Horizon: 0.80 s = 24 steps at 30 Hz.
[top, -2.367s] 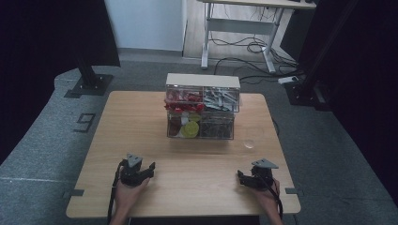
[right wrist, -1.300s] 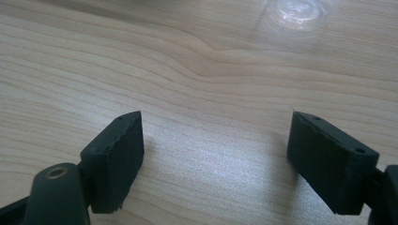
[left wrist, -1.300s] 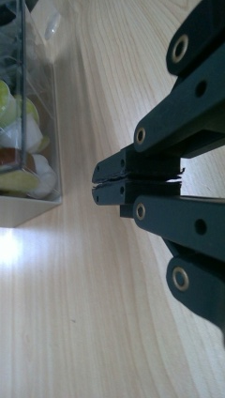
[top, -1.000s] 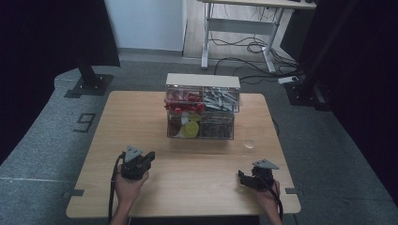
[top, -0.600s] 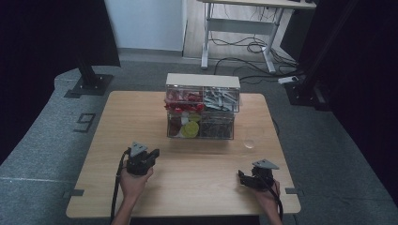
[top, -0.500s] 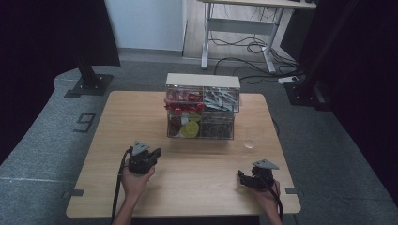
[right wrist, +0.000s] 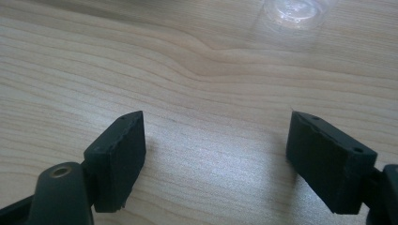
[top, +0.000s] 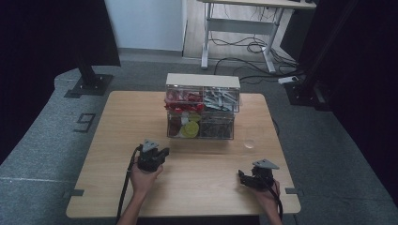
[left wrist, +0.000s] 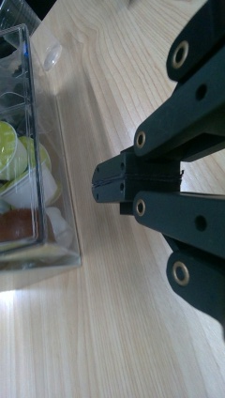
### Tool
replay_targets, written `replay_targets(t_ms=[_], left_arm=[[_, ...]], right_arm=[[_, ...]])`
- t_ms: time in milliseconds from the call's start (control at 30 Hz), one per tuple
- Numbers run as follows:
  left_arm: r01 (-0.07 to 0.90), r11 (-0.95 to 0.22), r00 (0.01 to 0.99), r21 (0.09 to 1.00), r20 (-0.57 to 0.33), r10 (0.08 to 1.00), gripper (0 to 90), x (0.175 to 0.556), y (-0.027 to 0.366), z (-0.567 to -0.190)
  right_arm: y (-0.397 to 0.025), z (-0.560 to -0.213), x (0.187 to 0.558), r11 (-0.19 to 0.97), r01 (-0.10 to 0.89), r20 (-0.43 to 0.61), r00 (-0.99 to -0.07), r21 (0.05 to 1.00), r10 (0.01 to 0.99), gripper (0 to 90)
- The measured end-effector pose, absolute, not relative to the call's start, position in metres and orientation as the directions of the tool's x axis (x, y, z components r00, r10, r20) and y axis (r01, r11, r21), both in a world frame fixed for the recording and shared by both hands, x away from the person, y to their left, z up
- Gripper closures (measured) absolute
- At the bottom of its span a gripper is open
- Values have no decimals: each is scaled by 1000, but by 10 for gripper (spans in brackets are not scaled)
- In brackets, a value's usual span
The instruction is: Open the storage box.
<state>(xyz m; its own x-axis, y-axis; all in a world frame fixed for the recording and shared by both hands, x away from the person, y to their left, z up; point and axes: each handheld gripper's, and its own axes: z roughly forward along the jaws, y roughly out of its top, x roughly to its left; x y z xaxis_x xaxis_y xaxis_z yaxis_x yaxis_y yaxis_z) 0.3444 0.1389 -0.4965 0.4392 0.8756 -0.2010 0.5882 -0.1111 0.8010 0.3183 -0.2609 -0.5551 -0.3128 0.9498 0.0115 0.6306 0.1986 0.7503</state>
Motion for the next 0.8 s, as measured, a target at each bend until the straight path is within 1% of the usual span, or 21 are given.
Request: replay_targets(t_ms=[233,633,800], left_arm=[[582,-122,435,804,-182,882,900,353,130,-496],[597,-101,421,796,-203,884,900,366,131,-504],[604,-111,425,789,-201,883,900,372,129,-507]], right_arm=[[-261,-555,319,199,630,11,-313,750,950,205],[-261,-555,319,197,631,11,-310,750,951,206],[-261,-555,319,196,631,11,-309,750,951,206]])
